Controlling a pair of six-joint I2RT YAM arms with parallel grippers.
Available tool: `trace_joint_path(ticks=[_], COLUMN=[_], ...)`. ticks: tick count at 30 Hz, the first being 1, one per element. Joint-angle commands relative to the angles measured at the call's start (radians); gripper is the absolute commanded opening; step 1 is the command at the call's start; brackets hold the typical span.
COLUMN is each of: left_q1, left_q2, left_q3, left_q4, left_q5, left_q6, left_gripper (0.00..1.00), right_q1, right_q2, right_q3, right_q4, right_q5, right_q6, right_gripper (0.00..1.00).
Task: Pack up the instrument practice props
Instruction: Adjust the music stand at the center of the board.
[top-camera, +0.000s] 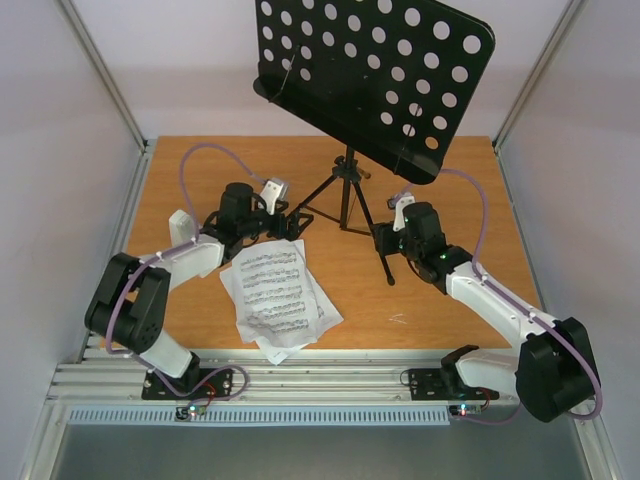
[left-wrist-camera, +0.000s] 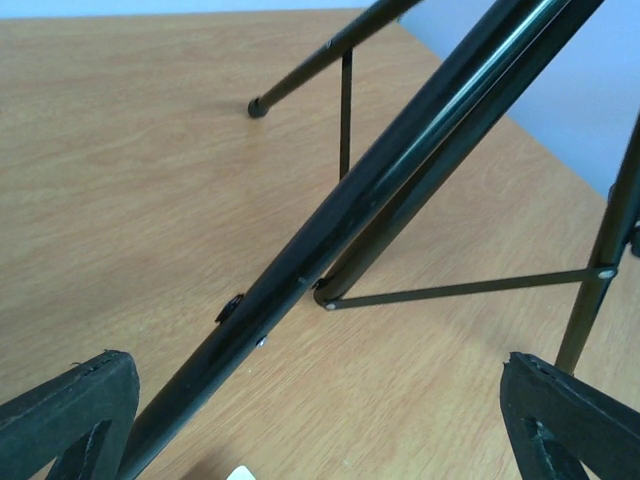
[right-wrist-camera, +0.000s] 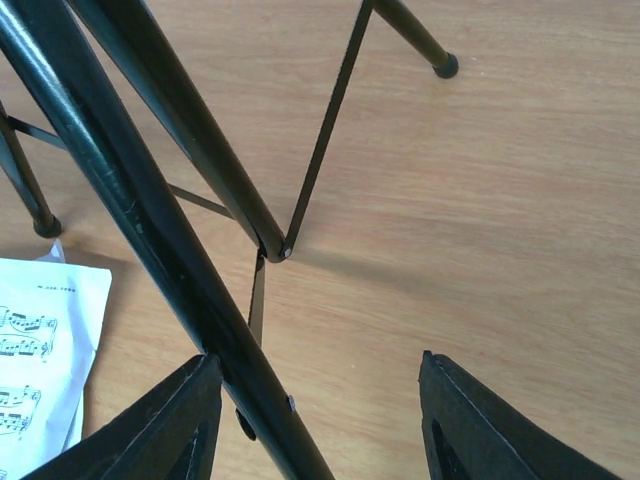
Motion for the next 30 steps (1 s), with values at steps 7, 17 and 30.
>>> trace_joint_path(ticks=[7,17,30], left_q1=[0.004,0.004,-0.03], left_q2=[0.098,0.141,0.133], left_q3=[0.037,0.054,0.019], left_q4=[0.103,0.115,0.168], left_q5=[0.021,0.043,0.089], left_q6=[0.042,0.039,-0.009], left_gripper=[0.99,0.99,0.98], right_q1=[-0.01,-0.01,-0.01], right_q2=[0.027,0.017,0.02], right_q3=[0.019,-0.001,0.011], right_q4=[0.033,0.031,-0.008], right_q5=[-0.015,-0.089,0.041], right_q6=[-0.037,-0.068,-0.038], right_gripper=[0.55,0.58,0.68])
